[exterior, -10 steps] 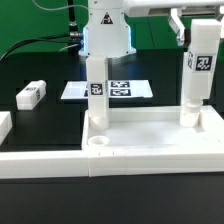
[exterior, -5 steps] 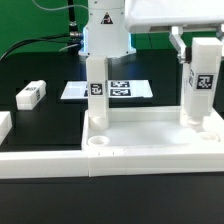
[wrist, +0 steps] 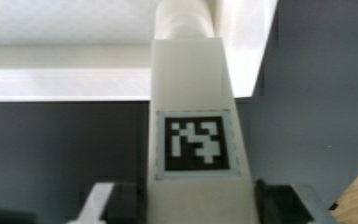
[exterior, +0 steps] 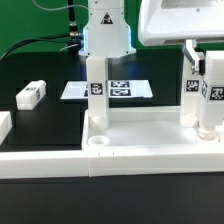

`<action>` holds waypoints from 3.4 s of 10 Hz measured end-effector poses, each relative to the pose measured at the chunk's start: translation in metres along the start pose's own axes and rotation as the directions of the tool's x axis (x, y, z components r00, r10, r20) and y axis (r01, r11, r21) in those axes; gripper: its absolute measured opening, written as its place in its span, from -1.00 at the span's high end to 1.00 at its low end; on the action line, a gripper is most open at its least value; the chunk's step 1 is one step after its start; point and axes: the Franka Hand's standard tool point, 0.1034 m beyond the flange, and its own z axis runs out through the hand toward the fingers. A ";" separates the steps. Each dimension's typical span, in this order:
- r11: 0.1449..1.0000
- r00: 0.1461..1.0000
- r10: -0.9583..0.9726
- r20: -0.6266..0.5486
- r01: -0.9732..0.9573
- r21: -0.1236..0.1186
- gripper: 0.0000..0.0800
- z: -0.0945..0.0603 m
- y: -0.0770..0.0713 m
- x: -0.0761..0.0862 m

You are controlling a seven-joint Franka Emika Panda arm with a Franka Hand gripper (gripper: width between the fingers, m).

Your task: Assemble desk

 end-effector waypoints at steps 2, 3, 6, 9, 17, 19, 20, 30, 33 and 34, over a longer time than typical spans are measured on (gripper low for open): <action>1.000 1.000 -0.003 -0.009 0.003 0.002 0.28 0.000 -0.001 0.001; 1.000 1.000 -0.004 -0.010 0.004 0.002 0.28 0.001 -0.001 0.001; 1.000 1.000 -0.009 -0.015 0.009 -0.001 0.28 0.008 0.000 -0.002; 1.000 1.000 -0.012 -0.025 0.012 0.000 0.28 0.010 0.000 -0.003; 1.000 0.998 0.009 -0.054 -0.009 0.004 -0.32 0.007 0.012 -0.005; 1.000 0.999 0.002 -0.054 -0.002 0.003 -0.56 0.007 0.012 -0.005; 1.000 0.999 0.000 -0.054 0.000 0.003 -0.56 0.007 0.012 -0.005; 0.999 0.999 -0.037 -0.024 0.037 0.001 -0.62 -0.016 0.021 0.014; 0.998 0.997 -0.049 0.067 0.051 -0.021 -0.62 -0.018 0.045 0.029; 0.999 0.983 -0.026 0.181 0.031 -0.026 -0.62 -0.018 0.047 0.030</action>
Offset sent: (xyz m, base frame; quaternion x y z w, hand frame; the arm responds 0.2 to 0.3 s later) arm 0.0111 0.0010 -0.0093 -0.0047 0.0121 0.0087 0.9999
